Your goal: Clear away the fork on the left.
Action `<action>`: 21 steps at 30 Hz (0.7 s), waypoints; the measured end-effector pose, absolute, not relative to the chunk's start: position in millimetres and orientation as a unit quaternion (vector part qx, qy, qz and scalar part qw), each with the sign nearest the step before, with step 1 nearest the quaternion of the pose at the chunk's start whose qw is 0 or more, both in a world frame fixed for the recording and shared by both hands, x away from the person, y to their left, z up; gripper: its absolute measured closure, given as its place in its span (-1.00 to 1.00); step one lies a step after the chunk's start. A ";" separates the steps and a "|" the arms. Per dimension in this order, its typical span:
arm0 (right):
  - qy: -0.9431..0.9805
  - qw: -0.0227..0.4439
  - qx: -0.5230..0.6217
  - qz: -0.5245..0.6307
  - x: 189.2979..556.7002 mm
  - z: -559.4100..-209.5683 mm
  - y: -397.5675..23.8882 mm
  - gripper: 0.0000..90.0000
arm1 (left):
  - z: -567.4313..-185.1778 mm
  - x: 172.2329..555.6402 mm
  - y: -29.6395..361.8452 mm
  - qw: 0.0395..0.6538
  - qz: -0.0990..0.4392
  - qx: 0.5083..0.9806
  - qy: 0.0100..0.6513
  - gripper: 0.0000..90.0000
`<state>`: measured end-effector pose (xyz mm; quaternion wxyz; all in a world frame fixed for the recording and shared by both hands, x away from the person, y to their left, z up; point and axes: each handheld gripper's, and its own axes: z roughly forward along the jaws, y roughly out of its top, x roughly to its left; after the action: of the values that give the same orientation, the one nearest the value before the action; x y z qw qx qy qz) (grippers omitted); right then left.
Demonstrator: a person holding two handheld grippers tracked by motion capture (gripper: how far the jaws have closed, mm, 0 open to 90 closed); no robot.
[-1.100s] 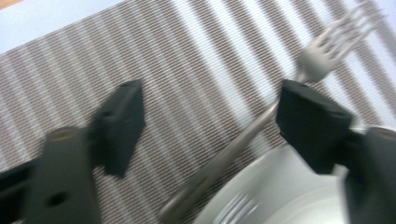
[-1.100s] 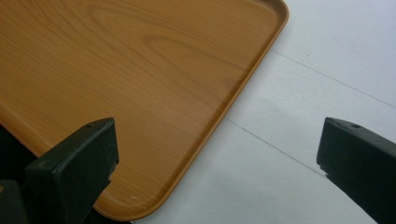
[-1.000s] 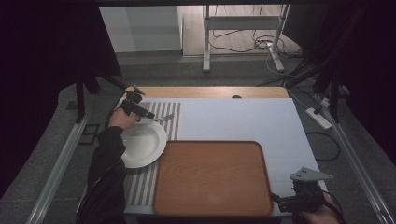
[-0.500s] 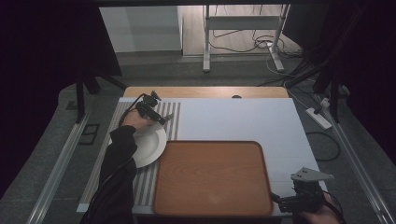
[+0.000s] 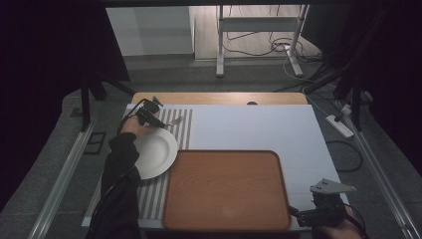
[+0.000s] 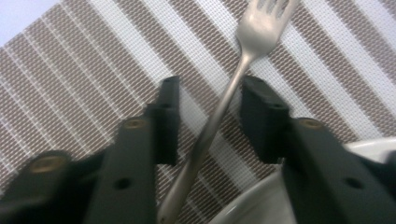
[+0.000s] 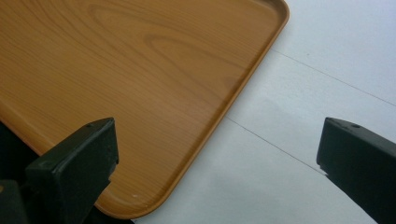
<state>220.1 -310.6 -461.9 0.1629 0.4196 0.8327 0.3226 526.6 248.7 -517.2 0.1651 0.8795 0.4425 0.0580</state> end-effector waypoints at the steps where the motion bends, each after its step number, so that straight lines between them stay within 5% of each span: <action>1: 0.833 0.163 0.420 0.322 220.2 -461.9 -310.5 -1.00 | -517.3 525.7 250.3 0.169 0.057 0.880 0.441 0.61; 6: 0.833 0.163 0.420 0.322 220.3 -462.0 -310.3 -1.00 | -517.8 522.9 251.3 0.180 0.048 0.886 0.424 0.89; 21: 0.832 0.161 0.421 0.324 220.8 -461.9 -310.2 -1.00 | -514.3 529.1 227.8 0.219 0.054 0.886 0.406 0.90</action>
<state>220.8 -310.2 -461.9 0.1612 0.4207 0.8321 0.3236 529.1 227.8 -514.3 0.2188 0.8856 0.4061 0.0542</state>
